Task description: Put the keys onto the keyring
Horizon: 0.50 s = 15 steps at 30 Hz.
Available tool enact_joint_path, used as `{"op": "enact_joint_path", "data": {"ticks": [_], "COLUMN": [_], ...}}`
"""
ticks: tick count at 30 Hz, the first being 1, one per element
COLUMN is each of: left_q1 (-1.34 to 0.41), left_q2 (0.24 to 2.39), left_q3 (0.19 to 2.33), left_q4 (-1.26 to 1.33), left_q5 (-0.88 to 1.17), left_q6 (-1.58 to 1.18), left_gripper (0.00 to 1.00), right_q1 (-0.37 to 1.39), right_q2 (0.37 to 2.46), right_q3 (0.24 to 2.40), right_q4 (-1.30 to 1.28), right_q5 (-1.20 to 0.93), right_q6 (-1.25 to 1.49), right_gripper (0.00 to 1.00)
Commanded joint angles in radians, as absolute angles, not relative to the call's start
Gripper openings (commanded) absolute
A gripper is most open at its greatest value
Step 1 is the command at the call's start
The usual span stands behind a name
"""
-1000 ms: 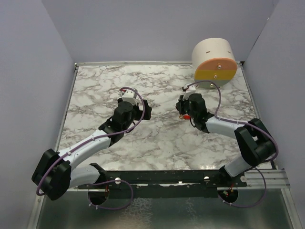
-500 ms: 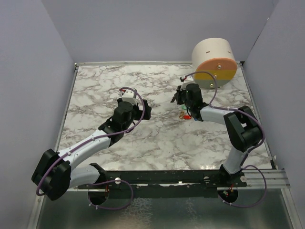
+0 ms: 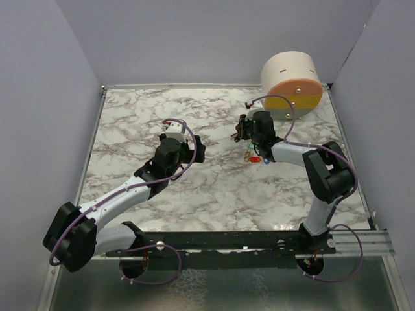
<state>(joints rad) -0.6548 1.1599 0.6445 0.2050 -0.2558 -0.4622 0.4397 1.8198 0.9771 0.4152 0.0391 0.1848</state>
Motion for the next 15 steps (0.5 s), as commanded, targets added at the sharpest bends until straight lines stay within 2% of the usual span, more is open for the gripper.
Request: {"op": "enact_joint_path", "data": {"ticks": [1,9,12,15], "left_q1": [-0.654,-0.654,-0.653,-0.653], "left_q2": [1.163,1.122,1.101,1.079], "left_q3": [0.651,0.644,0.646,0.647], "left_q4": [0.199,0.185,0.165,0.146], "left_q5": [-0.283,-0.305,-0.345,-0.378], "left_q6": [-0.475,-0.485,-0.501,-0.517], "left_gripper": [0.99,0.99,0.99,0.99], "right_q1": [0.433,0.433,0.434,0.434], "right_q2": [1.804,1.602,1.458,1.292], "right_q3": [0.983,0.839,0.750,0.647], "right_q4": [0.429,0.449,0.443,0.442], "right_q5": [0.026,-0.001,-0.022,-0.025], "right_q6": [0.192,0.192,0.216,0.261], "right_gripper": [0.28,0.56,0.69,0.75]}}
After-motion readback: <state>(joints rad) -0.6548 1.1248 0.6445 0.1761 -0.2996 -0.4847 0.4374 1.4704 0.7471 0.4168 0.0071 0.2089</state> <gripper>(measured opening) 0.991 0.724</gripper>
